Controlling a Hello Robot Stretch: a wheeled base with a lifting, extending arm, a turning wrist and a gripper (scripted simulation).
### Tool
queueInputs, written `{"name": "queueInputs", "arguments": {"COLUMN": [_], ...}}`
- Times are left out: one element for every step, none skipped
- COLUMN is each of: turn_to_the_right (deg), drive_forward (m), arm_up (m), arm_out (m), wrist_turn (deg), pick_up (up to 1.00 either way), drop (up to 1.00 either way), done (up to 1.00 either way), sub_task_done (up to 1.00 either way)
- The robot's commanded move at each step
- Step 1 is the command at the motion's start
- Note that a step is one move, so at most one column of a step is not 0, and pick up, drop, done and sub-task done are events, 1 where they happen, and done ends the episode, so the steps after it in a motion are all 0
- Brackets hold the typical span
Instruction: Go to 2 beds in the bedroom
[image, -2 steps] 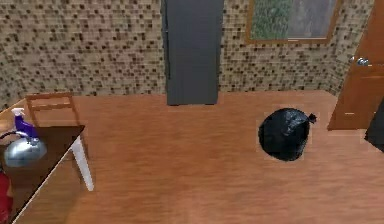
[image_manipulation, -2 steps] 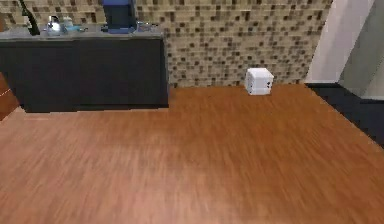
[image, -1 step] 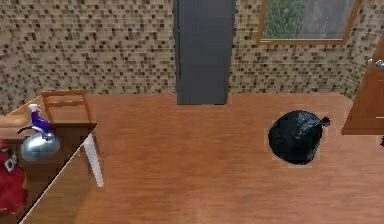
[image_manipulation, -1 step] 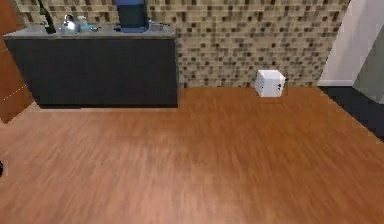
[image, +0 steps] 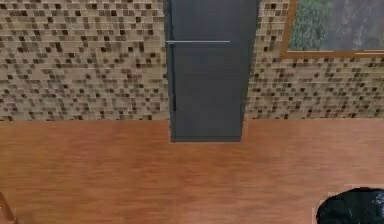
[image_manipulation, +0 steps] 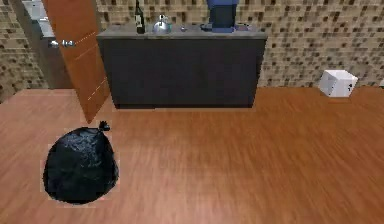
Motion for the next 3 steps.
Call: {"name": "queueInputs", "arguments": {"turn_to_the_right": [0.0, 24.0, 0.0], "drive_forward": [0.6, 0.0, 0.65], "arm_up": [0.0, 0.0, 0.0], "arm_out": [0.0, 0.0, 0.0], "wrist_turn": [0.0, 0.0, 0.0], "pick_up": [0.0, 0.0, 0.0], "drop": [0.0, 0.0, 0.0], "done": [0.0, 0.0, 0.0], "sub_task_done": [0.0, 0.0, 0.0]}}
